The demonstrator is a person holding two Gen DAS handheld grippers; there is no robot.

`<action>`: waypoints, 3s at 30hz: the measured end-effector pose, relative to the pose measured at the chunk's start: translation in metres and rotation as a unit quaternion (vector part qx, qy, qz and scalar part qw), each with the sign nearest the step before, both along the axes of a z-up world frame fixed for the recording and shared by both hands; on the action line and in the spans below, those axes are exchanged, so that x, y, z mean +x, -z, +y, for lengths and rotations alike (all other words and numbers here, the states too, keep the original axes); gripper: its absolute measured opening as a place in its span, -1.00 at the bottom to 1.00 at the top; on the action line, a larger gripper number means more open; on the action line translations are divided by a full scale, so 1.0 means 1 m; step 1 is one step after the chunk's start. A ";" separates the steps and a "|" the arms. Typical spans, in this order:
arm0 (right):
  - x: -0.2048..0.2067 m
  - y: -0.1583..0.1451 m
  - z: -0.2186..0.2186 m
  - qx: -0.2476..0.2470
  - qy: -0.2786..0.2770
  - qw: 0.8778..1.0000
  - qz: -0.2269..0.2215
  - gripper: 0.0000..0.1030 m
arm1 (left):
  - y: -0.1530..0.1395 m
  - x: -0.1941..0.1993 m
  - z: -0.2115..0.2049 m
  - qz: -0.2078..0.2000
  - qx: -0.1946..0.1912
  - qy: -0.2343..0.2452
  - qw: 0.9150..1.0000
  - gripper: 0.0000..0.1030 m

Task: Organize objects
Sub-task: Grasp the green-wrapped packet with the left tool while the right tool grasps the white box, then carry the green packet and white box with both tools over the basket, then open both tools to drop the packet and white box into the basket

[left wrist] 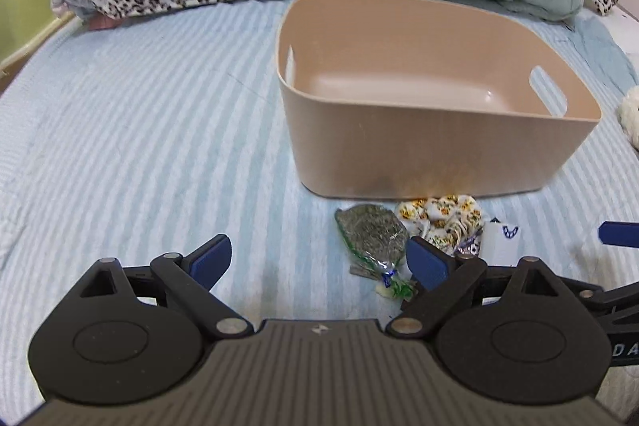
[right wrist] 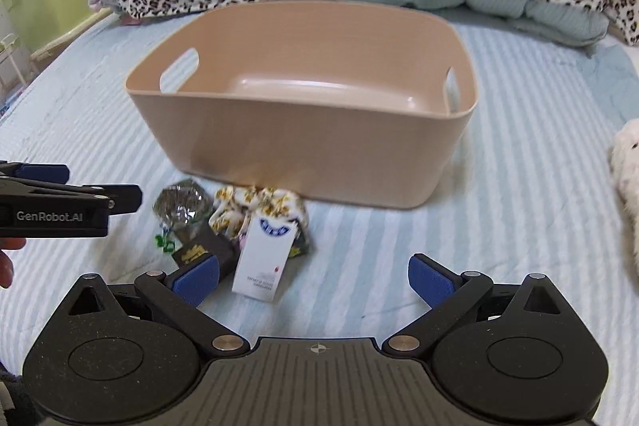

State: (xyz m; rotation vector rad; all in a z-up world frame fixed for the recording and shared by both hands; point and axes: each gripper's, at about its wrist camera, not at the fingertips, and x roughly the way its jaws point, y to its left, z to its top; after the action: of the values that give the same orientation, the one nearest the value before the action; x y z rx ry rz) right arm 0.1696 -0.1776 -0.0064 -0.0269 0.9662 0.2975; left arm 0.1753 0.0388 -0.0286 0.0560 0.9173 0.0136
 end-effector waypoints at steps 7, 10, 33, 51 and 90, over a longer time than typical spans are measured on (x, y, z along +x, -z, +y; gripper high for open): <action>0.008 0.022 0.000 0.022 0.005 0.999 0.025 0.93 | 0.021 0.012 -0.002 0.006 -0.009 0.005 1.000 0.83; 0.011 0.030 -0.001 0.038 0.004 0.999 0.038 0.87 | 0.030 0.017 -0.003 0.007 -0.019 0.008 1.000 0.79; 0.015 0.039 0.000 0.074 -0.004 0.996 0.044 -0.45 | 0.031 0.019 -0.006 0.014 -0.043 0.050 0.998 -0.65; 0.005 -0.037 -0.026 0.088 0.007 0.995 -0.055 -0.44 | -0.053 -0.010 0.001 -0.084 -0.022 0.059 0.994 -0.67; 0.094 -0.028 -0.033 0.029 0.039 0.996 -0.079 0.43 | -0.047 0.078 -0.057 -0.072 0.021 0.049 0.996 0.42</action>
State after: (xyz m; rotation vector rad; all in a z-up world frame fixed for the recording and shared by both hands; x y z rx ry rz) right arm 0.2632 -0.2103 0.0219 0.0402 0.7989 0.2480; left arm 0.2530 -0.0178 0.0184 0.1369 0.7693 -0.0532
